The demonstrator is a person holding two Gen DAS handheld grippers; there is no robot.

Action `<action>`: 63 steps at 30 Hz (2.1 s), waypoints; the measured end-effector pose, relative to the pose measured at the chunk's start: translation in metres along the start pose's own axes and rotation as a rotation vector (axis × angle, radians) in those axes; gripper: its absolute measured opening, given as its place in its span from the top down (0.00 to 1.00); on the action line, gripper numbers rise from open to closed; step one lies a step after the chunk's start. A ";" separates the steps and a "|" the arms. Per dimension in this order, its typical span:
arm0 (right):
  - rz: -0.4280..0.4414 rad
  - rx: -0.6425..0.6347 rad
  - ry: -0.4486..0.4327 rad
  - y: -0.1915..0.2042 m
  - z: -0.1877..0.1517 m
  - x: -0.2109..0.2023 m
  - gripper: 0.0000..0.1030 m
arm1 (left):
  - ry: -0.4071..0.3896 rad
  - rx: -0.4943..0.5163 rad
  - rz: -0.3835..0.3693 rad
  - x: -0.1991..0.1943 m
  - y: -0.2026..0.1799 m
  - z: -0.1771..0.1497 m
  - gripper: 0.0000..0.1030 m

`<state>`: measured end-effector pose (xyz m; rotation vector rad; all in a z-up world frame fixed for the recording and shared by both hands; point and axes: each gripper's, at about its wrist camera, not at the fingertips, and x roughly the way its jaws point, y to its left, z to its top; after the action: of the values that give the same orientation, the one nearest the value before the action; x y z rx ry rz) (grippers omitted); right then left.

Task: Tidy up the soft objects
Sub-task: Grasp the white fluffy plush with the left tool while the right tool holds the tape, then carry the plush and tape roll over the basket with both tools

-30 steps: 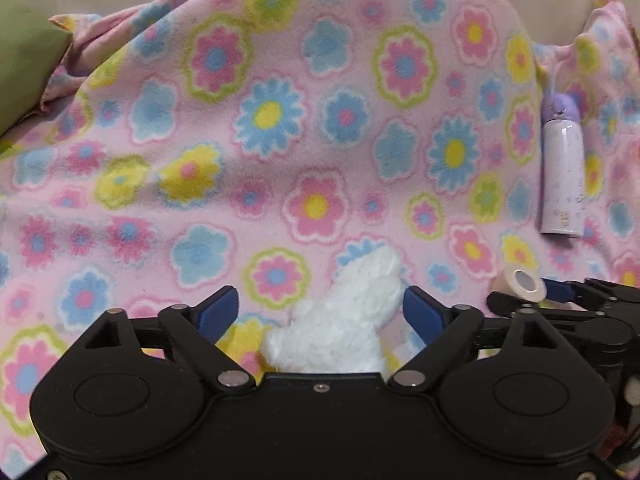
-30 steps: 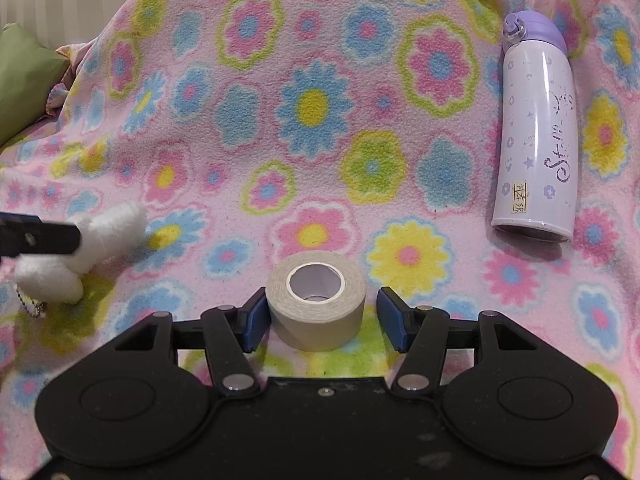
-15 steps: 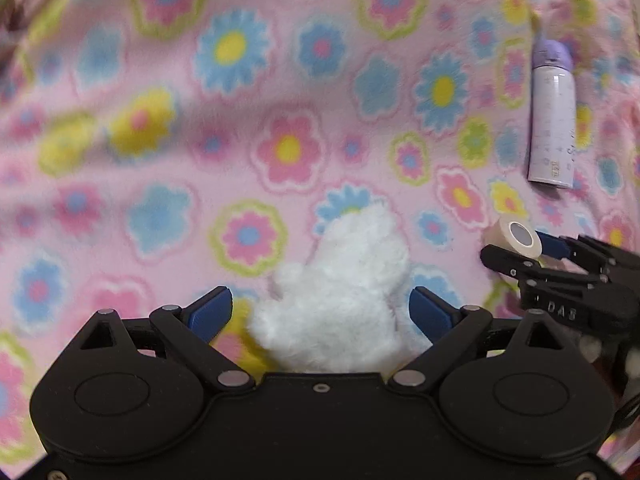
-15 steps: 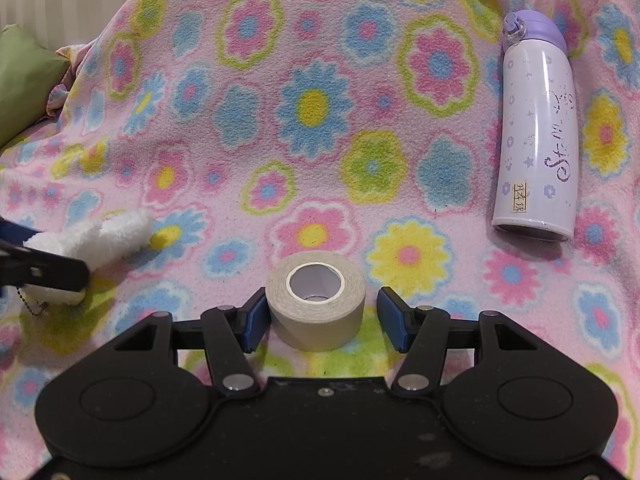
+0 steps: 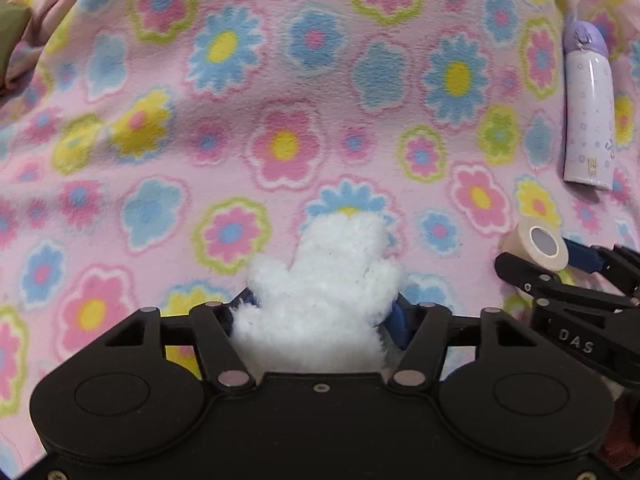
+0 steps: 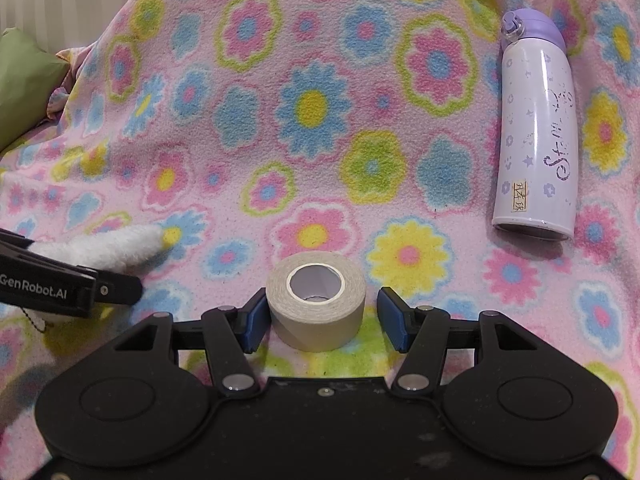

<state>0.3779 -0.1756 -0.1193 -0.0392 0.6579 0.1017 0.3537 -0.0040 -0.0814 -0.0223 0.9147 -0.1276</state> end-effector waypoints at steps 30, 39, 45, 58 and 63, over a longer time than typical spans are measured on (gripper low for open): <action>-0.040 0.078 0.067 -0.010 0.002 -0.067 0.54 | -0.089 -0.075 0.085 -0.108 0.001 -0.037 0.45; -0.016 0.137 -0.057 0.001 0.000 -0.188 0.54 | -0.189 -0.066 0.057 -0.182 -0.014 -0.056 0.45; 0.022 0.156 -0.122 0.019 -0.026 -0.273 0.54 | -0.235 -0.035 0.038 -0.228 -0.027 -0.086 0.45; 0.055 0.239 -0.110 0.035 -0.105 -0.374 0.54 | -0.233 -0.008 0.018 -0.272 -0.047 -0.165 0.45; 0.050 0.228 -0.057 0.043 -0.123 -0.376 0.54 | -0.179 -0.032 0.004 -0.264 -0.047 -0.181 0.45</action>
<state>0.0028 -0.1719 0.0139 0.1994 0.6105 0.0746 0.0467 -0.0121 0.0204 -0.0606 0.7380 -0.1053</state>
